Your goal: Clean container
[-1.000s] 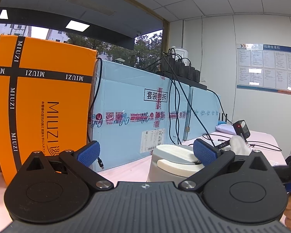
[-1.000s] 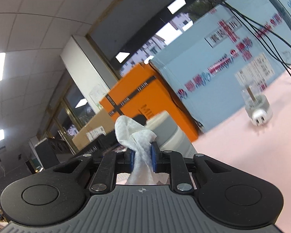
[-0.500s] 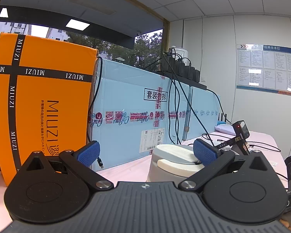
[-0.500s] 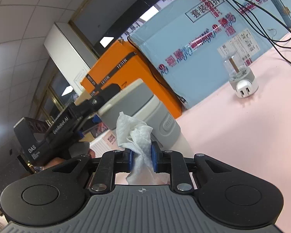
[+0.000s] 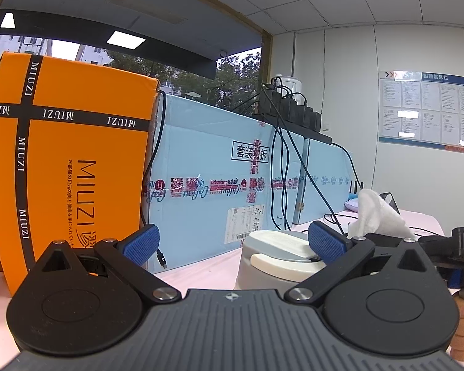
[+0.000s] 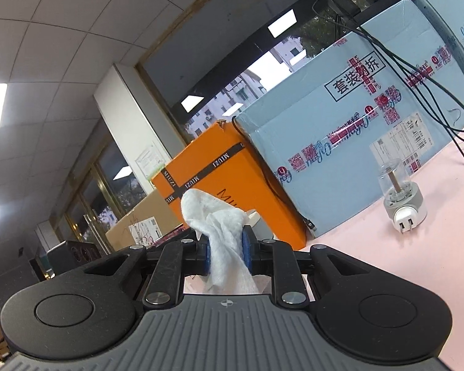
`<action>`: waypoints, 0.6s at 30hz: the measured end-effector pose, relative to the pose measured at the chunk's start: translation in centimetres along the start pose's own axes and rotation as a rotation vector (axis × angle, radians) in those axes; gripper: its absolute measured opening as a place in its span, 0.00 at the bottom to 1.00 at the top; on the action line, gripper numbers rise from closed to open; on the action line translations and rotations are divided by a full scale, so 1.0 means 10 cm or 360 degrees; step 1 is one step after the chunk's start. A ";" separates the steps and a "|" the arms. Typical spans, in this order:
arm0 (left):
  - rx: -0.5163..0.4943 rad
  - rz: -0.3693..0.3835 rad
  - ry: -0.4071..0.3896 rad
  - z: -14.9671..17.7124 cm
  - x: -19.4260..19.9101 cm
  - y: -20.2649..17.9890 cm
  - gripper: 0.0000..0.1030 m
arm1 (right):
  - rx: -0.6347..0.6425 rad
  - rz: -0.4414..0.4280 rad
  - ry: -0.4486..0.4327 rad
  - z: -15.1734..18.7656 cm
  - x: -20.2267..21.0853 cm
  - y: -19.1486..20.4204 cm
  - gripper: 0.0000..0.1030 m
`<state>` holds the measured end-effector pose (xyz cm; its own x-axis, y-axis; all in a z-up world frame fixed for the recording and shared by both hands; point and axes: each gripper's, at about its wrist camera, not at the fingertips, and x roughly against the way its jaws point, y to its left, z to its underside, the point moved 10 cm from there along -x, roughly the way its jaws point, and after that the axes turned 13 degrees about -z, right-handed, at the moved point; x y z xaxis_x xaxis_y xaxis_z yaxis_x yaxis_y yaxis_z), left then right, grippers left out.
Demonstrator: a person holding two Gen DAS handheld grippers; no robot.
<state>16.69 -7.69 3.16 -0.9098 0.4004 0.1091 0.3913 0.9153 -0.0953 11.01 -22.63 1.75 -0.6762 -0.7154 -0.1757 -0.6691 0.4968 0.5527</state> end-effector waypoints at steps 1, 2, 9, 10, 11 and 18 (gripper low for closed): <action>0.0001 0.0004 0.0002 0.00 0.00 0.00 1.00 | -0.0011 -0.0009 -0.0006 0.00 -0.01 -0.02 0.18; -0.0003 0.0004 -0.0001 0.00 0.00 -0.01 1.00 | -0.0025 -0.0018 -0.0014 0.00 -0.01 -0.04 0.18; -0.0005 -0.0007 -0.0008 0.00 0.00 0.00 1.00 | -0.0059 0.0041 0.0041 0.12 0.07 -0.12 0.18; -0.0002 -0.0010 -0.0008 0.00 0.00 0.00 1.00 | -0.0069 0.0054 0.0059 0.17 0.07 -0.14 0.18; 0.0002 -0.0009 -0.0005 0.00 0.00 0.01 1.00 | -0.0092 0.0065 0.0070 0.22 0.07 -0.17 0.18; -0.0006 0.0002 -0.0005 0.00 0.01 -0.01 1.00 | -0.0207 0.0131 0.0114 0.42 0.12 -0.27 0.18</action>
<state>16.55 -7.78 3.16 -0.9096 0.4016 0.1061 0.3933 0.9149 -0.0915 10.75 -22.74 -3.37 -0.7002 -0.7105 -0.0697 -0.5640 0.4906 0.6643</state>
